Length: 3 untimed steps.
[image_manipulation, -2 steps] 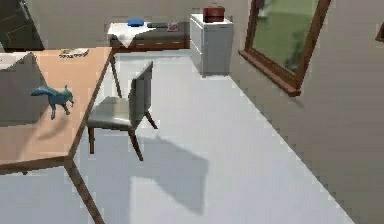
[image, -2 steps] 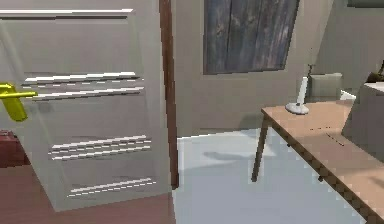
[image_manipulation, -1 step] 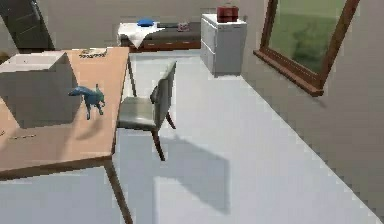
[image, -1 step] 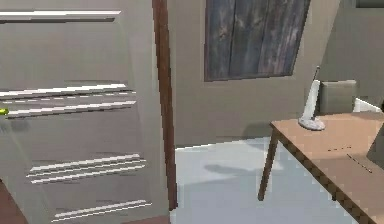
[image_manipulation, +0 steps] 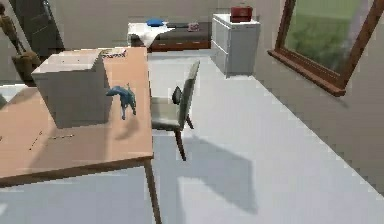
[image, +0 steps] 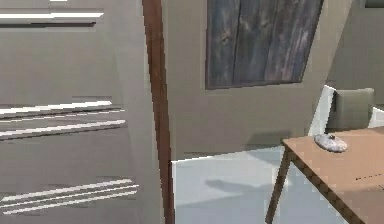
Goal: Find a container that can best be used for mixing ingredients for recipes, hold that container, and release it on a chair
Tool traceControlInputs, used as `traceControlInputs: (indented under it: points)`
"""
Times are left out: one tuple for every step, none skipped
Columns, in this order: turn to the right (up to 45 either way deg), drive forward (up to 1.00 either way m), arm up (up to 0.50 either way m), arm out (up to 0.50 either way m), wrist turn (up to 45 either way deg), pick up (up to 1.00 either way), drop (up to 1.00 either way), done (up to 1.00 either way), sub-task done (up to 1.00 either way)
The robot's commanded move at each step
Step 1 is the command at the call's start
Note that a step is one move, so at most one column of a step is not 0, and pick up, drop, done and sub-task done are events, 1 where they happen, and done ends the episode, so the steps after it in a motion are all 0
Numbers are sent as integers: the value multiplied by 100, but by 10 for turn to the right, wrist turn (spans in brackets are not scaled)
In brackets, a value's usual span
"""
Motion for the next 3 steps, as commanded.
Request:
traceControlInputs:
  points:
    - [150,0,0,0,0,0,0,0,0]
    - [0,100,0,0,0,0,0,0,0]
    - [-240,0,0,0,0,0,0,0,0]
